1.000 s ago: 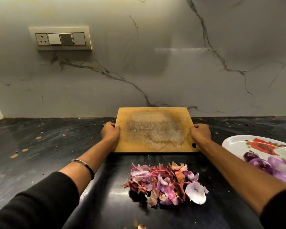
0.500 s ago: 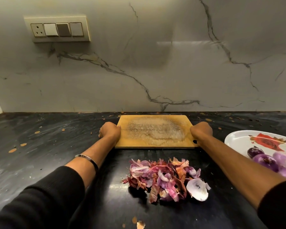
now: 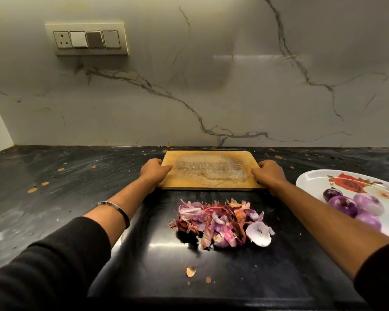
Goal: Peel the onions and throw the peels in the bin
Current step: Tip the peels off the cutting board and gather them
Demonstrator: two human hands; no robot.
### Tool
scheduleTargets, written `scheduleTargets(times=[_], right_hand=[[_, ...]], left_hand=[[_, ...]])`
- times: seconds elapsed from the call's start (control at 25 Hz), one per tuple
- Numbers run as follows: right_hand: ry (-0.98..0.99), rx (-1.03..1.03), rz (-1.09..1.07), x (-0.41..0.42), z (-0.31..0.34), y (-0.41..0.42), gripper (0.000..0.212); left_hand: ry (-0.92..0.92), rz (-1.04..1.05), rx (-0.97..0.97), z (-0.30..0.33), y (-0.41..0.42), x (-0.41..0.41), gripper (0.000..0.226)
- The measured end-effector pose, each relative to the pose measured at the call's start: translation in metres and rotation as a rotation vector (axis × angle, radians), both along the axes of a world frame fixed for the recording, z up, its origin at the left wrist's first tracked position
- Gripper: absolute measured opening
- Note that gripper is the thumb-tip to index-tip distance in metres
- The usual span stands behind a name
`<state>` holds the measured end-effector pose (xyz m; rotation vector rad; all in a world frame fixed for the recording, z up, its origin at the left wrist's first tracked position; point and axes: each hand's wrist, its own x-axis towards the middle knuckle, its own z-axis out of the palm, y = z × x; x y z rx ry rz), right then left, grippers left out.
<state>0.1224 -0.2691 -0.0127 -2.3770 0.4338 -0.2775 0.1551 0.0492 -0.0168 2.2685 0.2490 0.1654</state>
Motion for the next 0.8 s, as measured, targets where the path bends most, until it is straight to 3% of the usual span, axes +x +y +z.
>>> scheduleTargets(times=[0.2,0.36,0.52,0.64,0.8], right_hand=[[-0.108,-0.066,0.064,-0.040,0.000,0.012,0.050],[-0.214,-0.048,0.217,-0.090,0.005,0.027,0.058],[-0.274,-0.055,0.344,-0.148,0.006,0.038,0.060],[-0.241,-0.055,0.370,-0.178,0.001,0.039,0.069],[-0.090,-0.006,0.390,-0.190,-0.015,0.043,0.084]], left_hand=[[-0.128,-0.119,0.288,-0.002,-0.009,-0.045,0.066],[-0.173,-0.283,0.234,0.000,-0.025,-0.105,0.076],[-0.189,-0.336,0.150,-0.001,-0.037,-0.178,0.107],[-0.153,-0.329,0.200,-0.015,-0.039,-0.217,0.118],[-0.091,-0.299,0.454,-0.033,-0.047,-0.233,0.119]])
